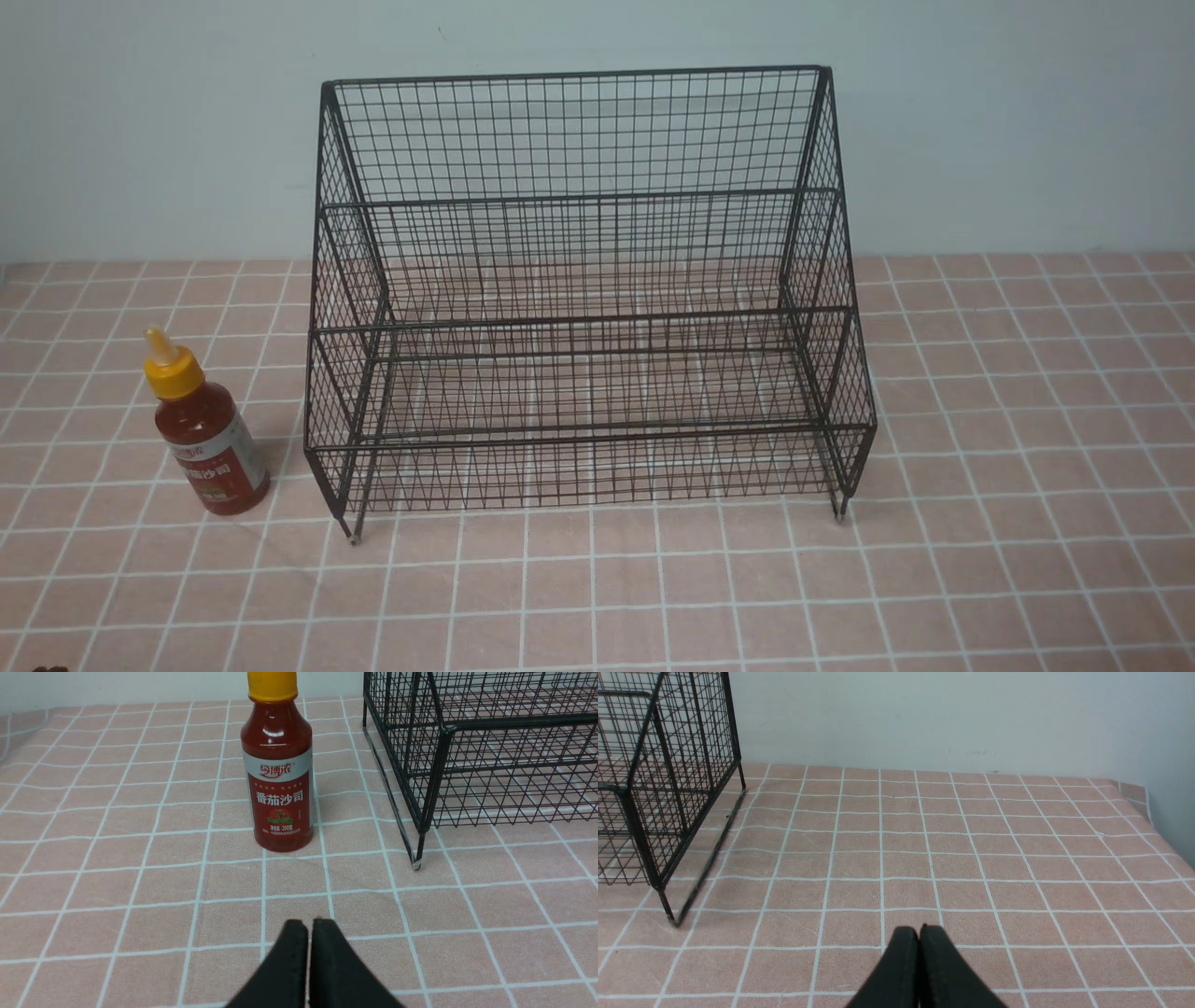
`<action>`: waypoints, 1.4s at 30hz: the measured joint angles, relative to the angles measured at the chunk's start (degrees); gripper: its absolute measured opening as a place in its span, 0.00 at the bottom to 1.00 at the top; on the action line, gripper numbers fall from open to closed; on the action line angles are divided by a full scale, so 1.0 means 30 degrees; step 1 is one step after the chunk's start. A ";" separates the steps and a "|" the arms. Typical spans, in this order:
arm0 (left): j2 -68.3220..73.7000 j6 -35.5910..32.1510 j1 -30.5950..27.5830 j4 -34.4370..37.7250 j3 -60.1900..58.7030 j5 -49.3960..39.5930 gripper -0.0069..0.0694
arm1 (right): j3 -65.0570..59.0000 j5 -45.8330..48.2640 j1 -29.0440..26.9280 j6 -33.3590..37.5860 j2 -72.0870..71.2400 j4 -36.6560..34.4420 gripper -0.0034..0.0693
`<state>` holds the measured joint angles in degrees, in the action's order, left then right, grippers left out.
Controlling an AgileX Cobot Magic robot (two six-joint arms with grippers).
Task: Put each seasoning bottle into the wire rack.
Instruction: Use the left arm to grab the condiment bottle closest to it
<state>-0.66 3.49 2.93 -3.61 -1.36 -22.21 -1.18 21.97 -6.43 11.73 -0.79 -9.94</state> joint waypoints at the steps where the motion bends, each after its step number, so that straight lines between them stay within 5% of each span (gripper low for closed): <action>1: 0.0000 0.0000 0.0000 0.0000 0.0000 0.0000 0.08 | 0.0000 0.0000 0.0000 0.0000 0.0000 0.0000 0.03; 8: 0.0000 0.0000 0.0000 -0.0302 -0.0043 0.0341 0.08 | 0.0000 0.0000 0.0000 0.0000 0.0000 0.0000 0.03; 24: 0.0000 0.2678 0.0000 0.1525 -0.0103 1.1209 0.08 | 0.0000 0.0000 0.0000 0.0000 0.0000 0.0000 0.03; 34: 0.3726 0.2641 0.0000 0.1471 0.0961 1.3155 0.09 | 0.0000 0.0000 0.0000 0.0000 0.0000 0.0000 0.03; 38: 0.7761 0.2641 0.0000 0.1463 0.2860 1.3695 0.17 | 0.0000 0.0000 0.0000 0.0000 0.0000 0.0000 0.03; 42: 1.2039 0.2641 0.0000 0.1463 0.4695 1.4805 0.36 | 0.0000 0.0000 0.0000 0.0000 0.0000 0.0000 0.03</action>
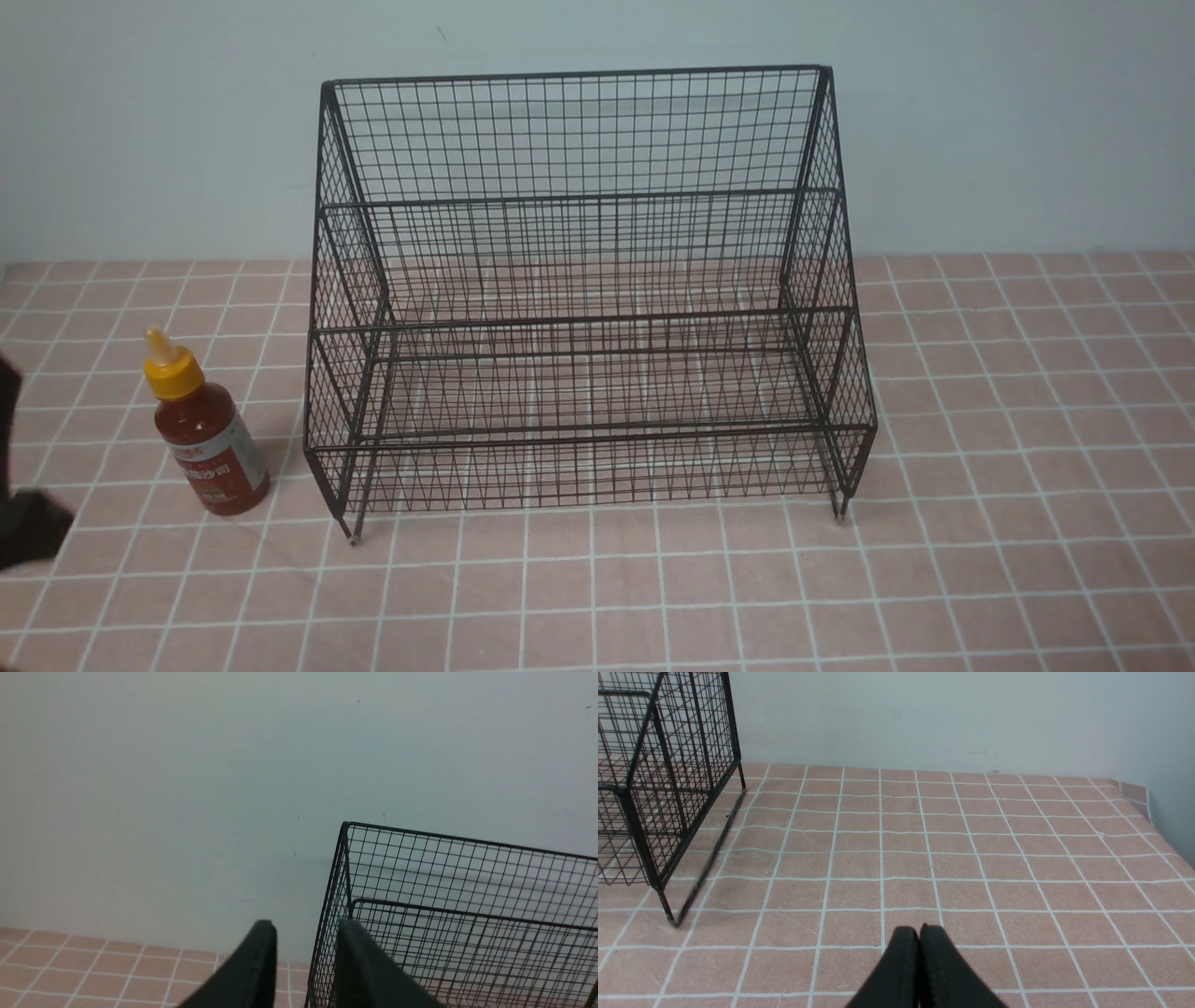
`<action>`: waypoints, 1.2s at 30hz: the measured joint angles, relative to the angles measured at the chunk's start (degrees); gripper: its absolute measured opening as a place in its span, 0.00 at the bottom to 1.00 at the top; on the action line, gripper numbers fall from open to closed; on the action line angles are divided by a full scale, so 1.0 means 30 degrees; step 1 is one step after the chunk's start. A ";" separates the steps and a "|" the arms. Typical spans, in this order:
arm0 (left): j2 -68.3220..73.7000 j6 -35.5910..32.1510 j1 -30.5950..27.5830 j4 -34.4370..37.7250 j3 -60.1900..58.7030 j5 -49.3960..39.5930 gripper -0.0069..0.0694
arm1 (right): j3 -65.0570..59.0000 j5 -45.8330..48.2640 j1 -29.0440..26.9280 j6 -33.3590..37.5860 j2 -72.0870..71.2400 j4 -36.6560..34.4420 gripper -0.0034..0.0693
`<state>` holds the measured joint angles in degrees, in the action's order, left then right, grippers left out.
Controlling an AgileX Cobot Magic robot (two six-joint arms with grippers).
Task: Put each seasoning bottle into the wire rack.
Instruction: Use the left arm to grab the condiment bottle closest to it
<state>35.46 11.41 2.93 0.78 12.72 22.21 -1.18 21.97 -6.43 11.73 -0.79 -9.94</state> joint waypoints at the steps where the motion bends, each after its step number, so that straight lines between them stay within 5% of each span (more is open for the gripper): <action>1: 0.0401 0.0000 0.0000 0.0000 0.0000 0.0053 0.37 | 0.0000 0.0000 0.0000 0.0000 0.0000 0.0000 0.03; 6: 0.5474 -0.0040 0.0000 0.0056 0.1582 0.2009 0.69 | 0.0000 0.0000 0.0000 0.0003 0.0000 0.0000 0.03; 10: 0.8279 -0.0543 0.0000 0.0624 0.2607 0.3264 0.81 | 0.0000 0.0000 0.0000 0.0003 0.0000 0.0000 0.03; 21: 1.2514 -0.4393 0.0000 0.4919 0.4382 0.4889 0.84 | 0.0000 0.0000 0.0000 0.0003 0.0000 0.0000 0.03; 36: 1.7354 -0.4610 0.0000 0.4475 0.4539 0.7240 0.84 | 0.0000 0.0000 0.0000 0.0003 0.0000 0.0000 0.03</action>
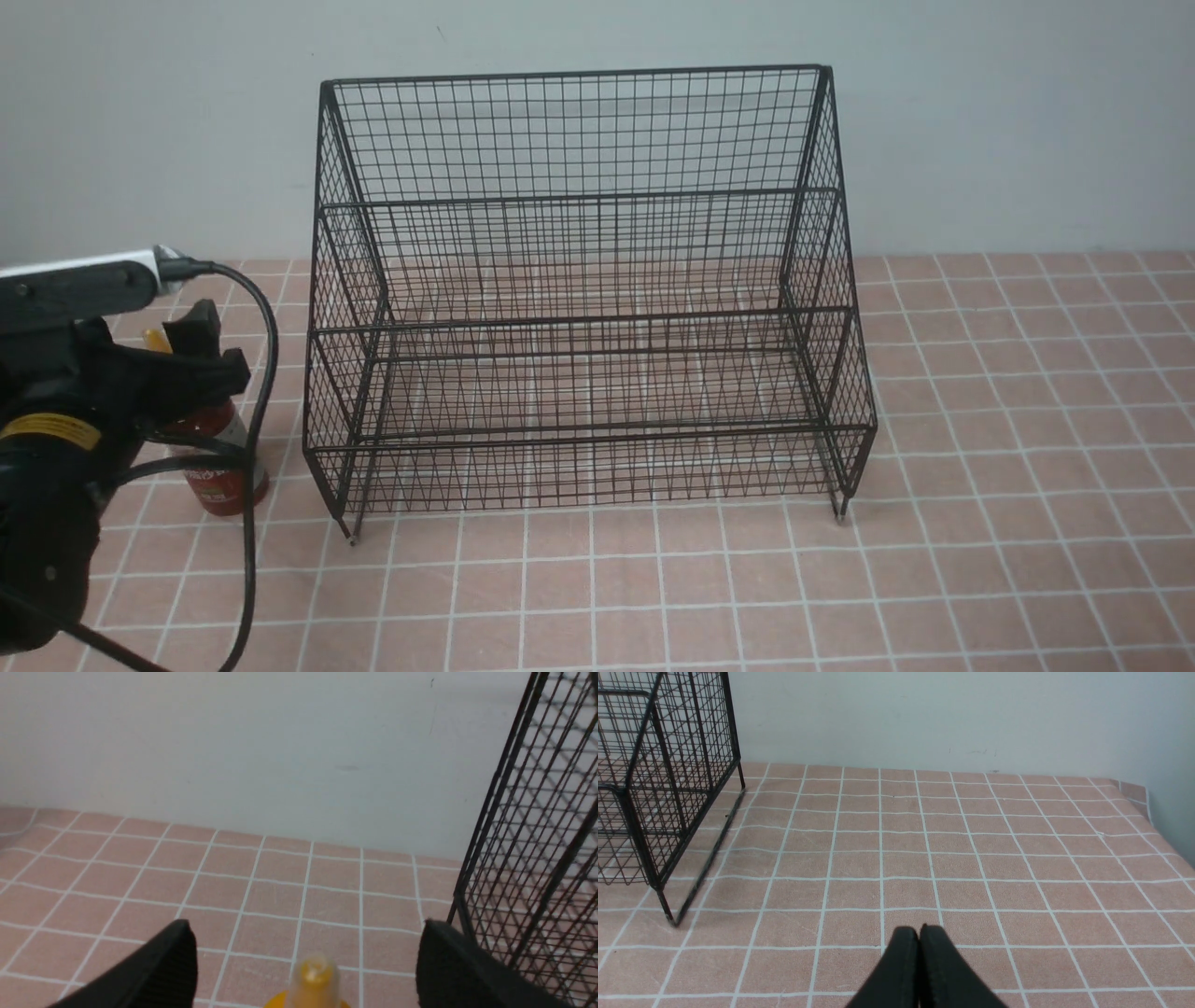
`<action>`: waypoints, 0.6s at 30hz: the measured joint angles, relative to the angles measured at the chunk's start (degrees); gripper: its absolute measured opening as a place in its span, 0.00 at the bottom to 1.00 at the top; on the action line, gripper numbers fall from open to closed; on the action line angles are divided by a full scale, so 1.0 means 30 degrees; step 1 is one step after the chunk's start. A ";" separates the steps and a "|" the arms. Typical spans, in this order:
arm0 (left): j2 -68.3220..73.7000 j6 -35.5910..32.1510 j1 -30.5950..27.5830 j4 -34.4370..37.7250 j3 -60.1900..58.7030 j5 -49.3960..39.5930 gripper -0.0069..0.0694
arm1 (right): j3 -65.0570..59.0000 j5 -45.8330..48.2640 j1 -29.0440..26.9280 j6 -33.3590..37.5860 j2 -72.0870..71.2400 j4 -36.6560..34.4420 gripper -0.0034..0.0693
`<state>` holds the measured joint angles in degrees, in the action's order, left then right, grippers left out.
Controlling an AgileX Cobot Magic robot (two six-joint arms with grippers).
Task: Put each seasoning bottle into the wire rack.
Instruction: Use the left arm to grab the condiment bottle closest to it
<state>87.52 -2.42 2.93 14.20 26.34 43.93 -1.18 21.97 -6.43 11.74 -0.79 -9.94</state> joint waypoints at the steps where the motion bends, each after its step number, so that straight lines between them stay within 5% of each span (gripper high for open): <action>1: 0.0357 0.0000 0.0000 0.0043 0.0000 0.0168 0.84 | 0.0000 0.0000 0.0000 0.0000 0.0000 0.0000 0.03; 7: 0.2090 -0.0015 0.0000 0.0188 0.0000 0.0908 0.69 | 0.0000 0.0000 0.0000 0.0000 0.0000 0.0000 0.03; 9: 0.2370 -0.0015 0.0000 0.0188 0.0000 0.1013 0.60 | 0.0000 0.0000 0.0000 0.0000 0.0000 0.0000 0.03; 10: 0.2438 0.0002 0.0000 0.0151 0.0021 0.1069 0.44 | 0.0000 0.0000 0.0000 0.0000 0.0000 0.0000 0.03; 18: 0.0537 -0.0561 0.0000 0.0131 0.0019 -0.1182 0.45 | 0.0000 0.0000 0.0000 0.0000 0.0000 0.0000 0.03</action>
<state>89.13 -4.10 2.93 14.60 26.40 40.38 -1.18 21.97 -6.43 11.74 -0.79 -9.94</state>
